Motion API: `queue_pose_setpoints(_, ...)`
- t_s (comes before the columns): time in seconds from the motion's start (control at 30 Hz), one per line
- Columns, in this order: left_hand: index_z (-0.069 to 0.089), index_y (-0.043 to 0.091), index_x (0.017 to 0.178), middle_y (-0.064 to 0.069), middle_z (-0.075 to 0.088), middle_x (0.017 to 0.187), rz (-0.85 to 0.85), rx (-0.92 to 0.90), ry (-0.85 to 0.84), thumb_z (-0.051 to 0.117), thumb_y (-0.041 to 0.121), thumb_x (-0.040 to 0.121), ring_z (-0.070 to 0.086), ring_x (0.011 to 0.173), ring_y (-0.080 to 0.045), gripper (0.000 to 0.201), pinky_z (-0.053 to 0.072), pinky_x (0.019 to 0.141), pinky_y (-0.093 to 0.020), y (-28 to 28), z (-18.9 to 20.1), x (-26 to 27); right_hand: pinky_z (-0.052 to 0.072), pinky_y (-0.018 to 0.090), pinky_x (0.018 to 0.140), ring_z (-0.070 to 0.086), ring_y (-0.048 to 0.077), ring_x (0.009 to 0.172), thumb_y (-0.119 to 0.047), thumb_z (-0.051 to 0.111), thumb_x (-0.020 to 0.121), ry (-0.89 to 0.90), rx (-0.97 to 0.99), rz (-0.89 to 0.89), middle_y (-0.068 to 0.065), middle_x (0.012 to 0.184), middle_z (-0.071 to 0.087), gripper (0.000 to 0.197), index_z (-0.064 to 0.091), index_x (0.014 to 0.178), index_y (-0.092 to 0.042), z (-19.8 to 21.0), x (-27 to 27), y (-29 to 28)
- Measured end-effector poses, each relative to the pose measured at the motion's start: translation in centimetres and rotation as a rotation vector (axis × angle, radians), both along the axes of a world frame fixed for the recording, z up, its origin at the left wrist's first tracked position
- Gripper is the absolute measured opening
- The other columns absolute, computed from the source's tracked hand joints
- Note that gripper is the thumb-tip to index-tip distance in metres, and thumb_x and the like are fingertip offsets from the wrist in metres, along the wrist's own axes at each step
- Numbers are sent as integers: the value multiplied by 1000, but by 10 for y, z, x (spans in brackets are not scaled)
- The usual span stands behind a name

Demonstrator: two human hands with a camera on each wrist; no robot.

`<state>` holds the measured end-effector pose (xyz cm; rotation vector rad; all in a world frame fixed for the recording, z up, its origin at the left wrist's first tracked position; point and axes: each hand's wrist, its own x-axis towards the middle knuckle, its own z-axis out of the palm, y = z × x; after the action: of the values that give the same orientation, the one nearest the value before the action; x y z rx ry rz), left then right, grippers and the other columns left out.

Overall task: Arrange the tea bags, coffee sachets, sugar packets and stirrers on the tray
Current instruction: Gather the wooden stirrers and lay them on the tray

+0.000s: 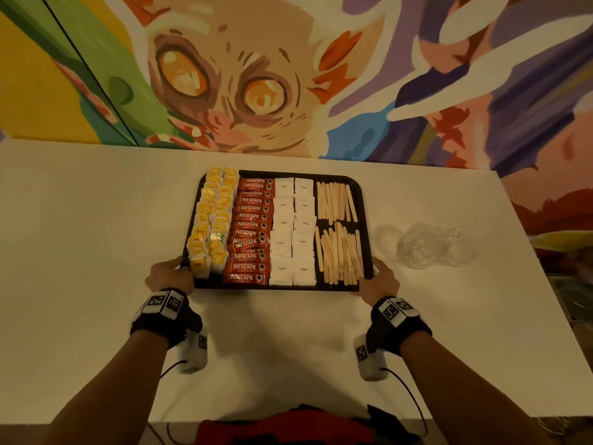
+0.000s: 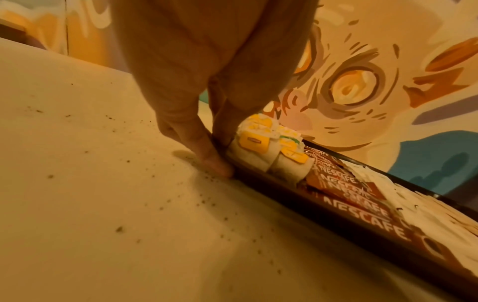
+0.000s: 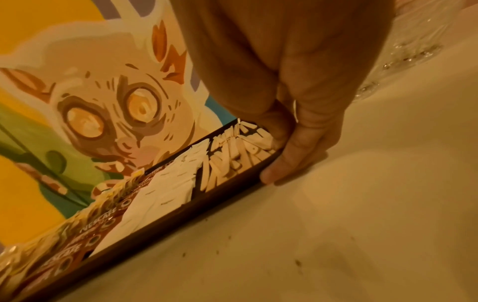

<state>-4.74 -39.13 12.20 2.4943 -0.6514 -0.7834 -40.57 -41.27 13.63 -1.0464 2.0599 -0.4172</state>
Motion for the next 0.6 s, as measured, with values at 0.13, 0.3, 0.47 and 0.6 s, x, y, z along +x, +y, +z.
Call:
queue_pose_setpoints(0.13,64,7,124,-26,56,130,26,12,24,64,15,90,51,117,-44,35,44,101,-39,-18,7,4,57,51,88,67,36,106,-8,69,88,-69,-37,-71,19,124,65,52,53,137,-12,1,7,-20)
queue_pose_setpoints(0.3,64,8,124,-25,59,128,19,22,28,65,16,89,54,114,-44,37,46,100,-41,-39,8,10,55,51,90,63,36,112,-11,74,85,-81,-42,-98,17,126,63,51,56,133,-9,-1,12,-46)
queue_pose_setpoints(0.47,63,11,127,-22,58,130,12,42,42,66,19,89,56,114,-43,39,47,97,-40,-60,9,16,53,50,94,62,36,113,-10,78,82,-90,-33,-108,17,123,65,53,57,131,-8,-4,18,-66)
queue_pose_setpoints(0.6,62,10,127,-21,57,133,13,48,36,65,20,90,54,116,-42,39,46,98,-39,-72,9,20,53,46,96,61,35,115,-9,75,84,-93,-19,-127,15,126,64,51,57,132,-7,-7,19,-75)
